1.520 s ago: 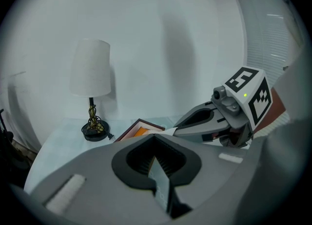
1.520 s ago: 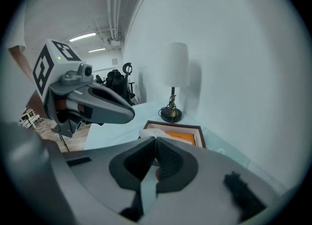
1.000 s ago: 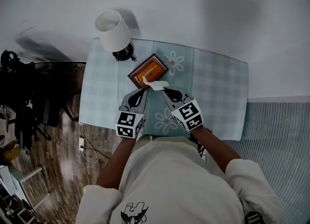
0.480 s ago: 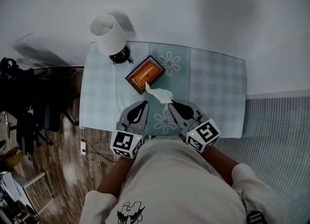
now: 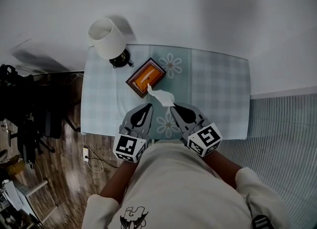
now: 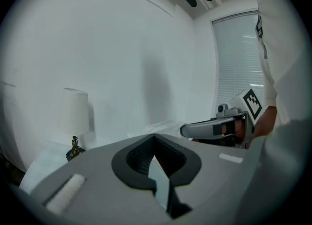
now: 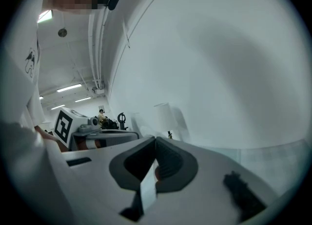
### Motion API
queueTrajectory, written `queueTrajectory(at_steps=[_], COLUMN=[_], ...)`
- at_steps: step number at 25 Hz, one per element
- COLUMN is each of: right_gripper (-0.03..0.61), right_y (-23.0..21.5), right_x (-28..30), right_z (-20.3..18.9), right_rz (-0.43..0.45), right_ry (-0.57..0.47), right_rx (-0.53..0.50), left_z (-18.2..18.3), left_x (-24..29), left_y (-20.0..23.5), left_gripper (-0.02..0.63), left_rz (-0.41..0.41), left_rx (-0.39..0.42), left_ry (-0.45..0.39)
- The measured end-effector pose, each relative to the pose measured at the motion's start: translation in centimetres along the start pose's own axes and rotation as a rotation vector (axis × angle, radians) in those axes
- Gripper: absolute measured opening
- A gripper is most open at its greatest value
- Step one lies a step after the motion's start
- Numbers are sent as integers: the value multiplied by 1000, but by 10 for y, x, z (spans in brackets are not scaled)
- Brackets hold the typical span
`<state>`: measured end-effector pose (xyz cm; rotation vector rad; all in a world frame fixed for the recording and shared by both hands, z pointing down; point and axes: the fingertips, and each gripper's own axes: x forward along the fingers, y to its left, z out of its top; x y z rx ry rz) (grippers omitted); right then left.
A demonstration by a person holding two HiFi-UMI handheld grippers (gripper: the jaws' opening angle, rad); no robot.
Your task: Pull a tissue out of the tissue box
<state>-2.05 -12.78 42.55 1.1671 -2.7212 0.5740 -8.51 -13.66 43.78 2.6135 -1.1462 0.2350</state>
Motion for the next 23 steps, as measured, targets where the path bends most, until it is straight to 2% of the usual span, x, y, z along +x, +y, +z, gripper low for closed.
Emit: queueTrajectory(at_steps=[6, 23], right_gripper=[12, 12], right_y=[-1, -11], right_x=[2, -5], right_z=[-13, -26], right_rz=[-6, -15], right_ry=[35, 73], right_rx=[30, 31], left_z=[4, -3], left_x=[2, 0], left_y=[-4, -9], left_gripper=[6, 6], left_rz=[-1, 21], left_rx=[9, 1], left_ry=[-13, 3])
